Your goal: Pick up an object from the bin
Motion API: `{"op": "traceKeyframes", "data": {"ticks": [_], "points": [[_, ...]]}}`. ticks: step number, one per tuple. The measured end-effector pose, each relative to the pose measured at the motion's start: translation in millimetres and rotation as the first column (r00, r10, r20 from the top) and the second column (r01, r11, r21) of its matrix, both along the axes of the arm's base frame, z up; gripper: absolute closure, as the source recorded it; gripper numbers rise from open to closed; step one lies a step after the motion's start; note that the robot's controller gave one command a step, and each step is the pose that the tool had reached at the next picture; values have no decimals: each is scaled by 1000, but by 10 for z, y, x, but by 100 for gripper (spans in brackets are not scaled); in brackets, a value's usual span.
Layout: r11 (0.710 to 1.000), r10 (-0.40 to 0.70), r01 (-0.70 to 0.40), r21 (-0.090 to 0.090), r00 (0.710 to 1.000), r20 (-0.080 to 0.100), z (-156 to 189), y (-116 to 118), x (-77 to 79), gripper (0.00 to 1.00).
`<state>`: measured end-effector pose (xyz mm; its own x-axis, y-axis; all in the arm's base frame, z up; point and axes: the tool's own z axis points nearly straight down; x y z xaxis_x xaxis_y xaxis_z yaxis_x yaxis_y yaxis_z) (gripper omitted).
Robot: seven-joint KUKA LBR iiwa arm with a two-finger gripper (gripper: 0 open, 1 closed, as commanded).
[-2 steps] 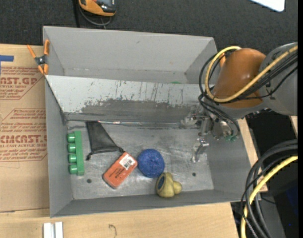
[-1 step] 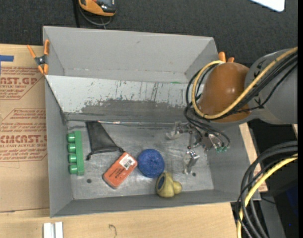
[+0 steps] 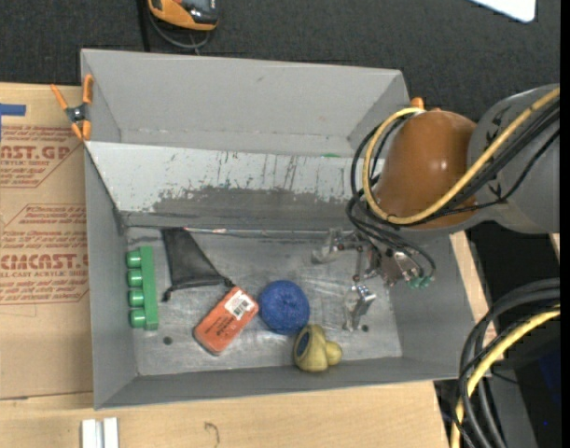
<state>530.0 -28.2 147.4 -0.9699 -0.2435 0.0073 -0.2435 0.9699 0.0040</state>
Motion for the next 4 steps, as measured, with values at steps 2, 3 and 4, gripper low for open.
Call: {"op": "traceKeyframes", "data": {"ticks": [2,3,4], "points": [[999,-33,32,14,997,76,-515,904,-284,0],[999,-33,32,13,997,75,-516,901,-287,0],[1000,-2,1,13,998,69,-541,888,-257,0]]}}
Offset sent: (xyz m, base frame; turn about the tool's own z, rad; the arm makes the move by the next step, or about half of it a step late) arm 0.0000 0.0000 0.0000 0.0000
